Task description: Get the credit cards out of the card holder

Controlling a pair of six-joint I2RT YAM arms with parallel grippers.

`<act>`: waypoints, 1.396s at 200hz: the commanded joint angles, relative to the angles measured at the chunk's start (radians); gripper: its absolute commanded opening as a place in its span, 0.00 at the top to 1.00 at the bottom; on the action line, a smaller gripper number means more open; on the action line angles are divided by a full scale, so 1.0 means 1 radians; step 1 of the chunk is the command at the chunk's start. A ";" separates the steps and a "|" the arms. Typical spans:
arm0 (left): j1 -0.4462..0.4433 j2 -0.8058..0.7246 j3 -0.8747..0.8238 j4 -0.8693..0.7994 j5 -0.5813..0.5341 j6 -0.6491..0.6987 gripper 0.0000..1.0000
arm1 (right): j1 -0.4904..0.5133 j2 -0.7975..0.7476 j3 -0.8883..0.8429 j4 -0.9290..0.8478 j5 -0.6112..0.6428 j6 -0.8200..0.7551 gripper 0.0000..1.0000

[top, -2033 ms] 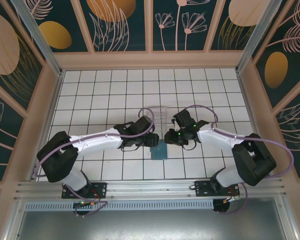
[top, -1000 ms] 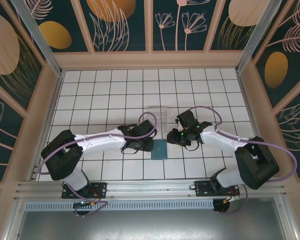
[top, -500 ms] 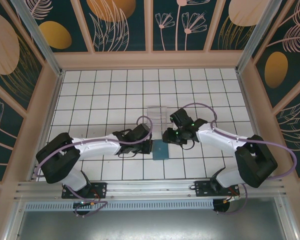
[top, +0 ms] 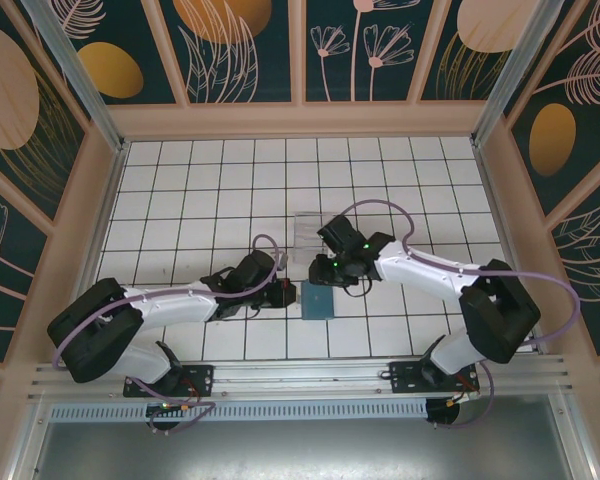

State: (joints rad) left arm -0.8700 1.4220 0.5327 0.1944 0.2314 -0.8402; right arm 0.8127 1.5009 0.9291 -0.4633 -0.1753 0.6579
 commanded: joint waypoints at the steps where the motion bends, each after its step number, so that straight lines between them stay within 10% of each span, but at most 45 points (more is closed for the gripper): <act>1: 0.008 -0.016 -0.040 0.143 0.049 -0.038 1.00 | 0.021 0.048 0.041 -0.052 0.038 0.005 0.64; 279: 0.050 0.038 -0.221 0.395 0.118 -0.120 1.00 | 0.154 0.332 0.269 -0.357 0.323 0.059 0.40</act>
State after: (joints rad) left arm -0.8246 1.4689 0.3302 0.5724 0.3408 -0.9493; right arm 0.9535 1.8015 1.1728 -0.7349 0.0425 0.6914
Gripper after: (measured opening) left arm 0.060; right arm 0.601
